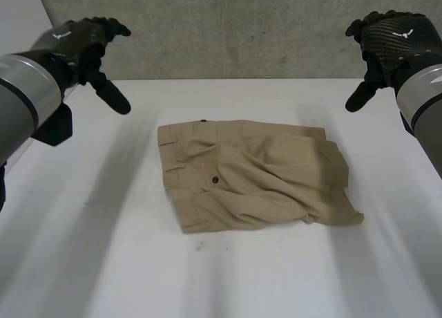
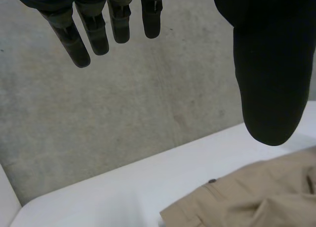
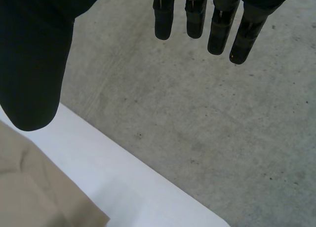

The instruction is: Fold the shorts.

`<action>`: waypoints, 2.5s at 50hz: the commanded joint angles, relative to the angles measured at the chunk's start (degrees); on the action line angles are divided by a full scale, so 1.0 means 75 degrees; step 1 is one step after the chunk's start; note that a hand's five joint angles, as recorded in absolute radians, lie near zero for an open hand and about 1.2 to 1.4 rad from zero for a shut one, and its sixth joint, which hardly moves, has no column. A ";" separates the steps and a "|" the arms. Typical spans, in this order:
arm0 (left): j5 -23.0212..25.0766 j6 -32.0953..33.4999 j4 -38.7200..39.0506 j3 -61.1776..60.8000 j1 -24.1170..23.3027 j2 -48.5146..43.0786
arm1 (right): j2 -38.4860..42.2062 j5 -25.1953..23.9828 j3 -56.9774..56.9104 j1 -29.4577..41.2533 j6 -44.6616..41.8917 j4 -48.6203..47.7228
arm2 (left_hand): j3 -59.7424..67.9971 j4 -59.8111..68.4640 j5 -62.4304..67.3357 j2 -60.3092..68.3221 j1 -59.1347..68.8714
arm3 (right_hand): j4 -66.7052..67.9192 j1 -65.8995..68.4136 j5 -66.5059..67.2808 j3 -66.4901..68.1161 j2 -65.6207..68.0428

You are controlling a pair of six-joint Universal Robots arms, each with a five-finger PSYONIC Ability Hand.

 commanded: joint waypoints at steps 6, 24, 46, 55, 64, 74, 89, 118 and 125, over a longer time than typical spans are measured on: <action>0.0061 0.2576 0.0213 -0.0780 -0.1527 -0.1390 | 0.0040 -0.0245 0.0274 0.0107 -0.1275 0.0068 | 0.0529 0.0617 0.0481 0.0621 0.0683 | -0.0465 -0.0227 -0.0546 -0.0298 -0.0348; -0.0982 0.2471 0.0729 -0.0335 -0.1914 -0.3605 | 0.0110 -0.0257 0.0367 0.0131 -0.1321 0.0091 | 0.5502 0.5591 0.5454 0.5595 0.5657 | -0.0465 -0.0227 -0.0546 -0.0298 -0.0348; -0.1838 0.3795 0.3868 -0.0147 0.1179 -0.1392 | 0.0122 -0.0257 0.0450 0.0142 -0.1568 0.0056 | 0.9006 0.9094 0.8958 0.9099 0.9160 | -0.0465 -0.0227 -0.0546 -0.0298 -0.0348; -0.1767 0.2871 0.5040 -0.0580 0.1426 -0.0571 | 0.0122 -0.0257 0.0461 0.0143 -0.1568 0.0068 | 0.9006 0.9094 0.8958 0.9099 0.9160 | -0.0465 -0.0227 -0.0546 -0.0298 -0.0348; 0.0175 -0.0011 0.5451 -0.0909 0.0489 -0.0687 | 0.0110 -0.0257 0.0438 0.0131 -0.1568 0.0056 | 0.9006 0.9094 0.8958 0.9099 0.9160 | -0.0465 -0.0227 -0.0546 -0.0298 -0.0348; 0.2439 -0.0857 0.5510 -0.0839 -0.1818 -0.2573 | 0.0017 -0.0152 0.0344 0.0037 -0.1556 0.0033 | 0.9006 0.9094 0.8958 0.9099 0.9160 | -0.0465 -0.0227 -0.0546 -0.0298 -0.0348; 0.2909 0.0570 0.5428 -0.0662 -0.3379 -0.4052 | -0.0159 -0.0245 0.0344 0.0014 -0.1579 0.0044 | -0.0321 -0.0232 -0.0369 -0.0228 -0.0166 | -0.0465 -0.0227 -0.0546 -0.0298 -0.0348; -0.1427 0.1381 0.2158 -0.4775 -0.2242 -0.0196 | 0.0532 -0.4100 0.3132 -0.0290 -0.4649 0.1135 | 0.2078 0.2167 0.2030 0.2171 0.2233 | -0.0465 -0.0227 -0.0546 -0.0298 -0.0348; -0.1463 0.1358 0.2158 -0.5525 -0.2266 0.0027 | 0.0684 -0.4206 0.4105 -0.0572 -0.5270 0.0338 | 0.2369 0.2457 0.2321 0.2462 0.2523 | -0.0230 0.0007 -0.0312 -0.0064 -0.0113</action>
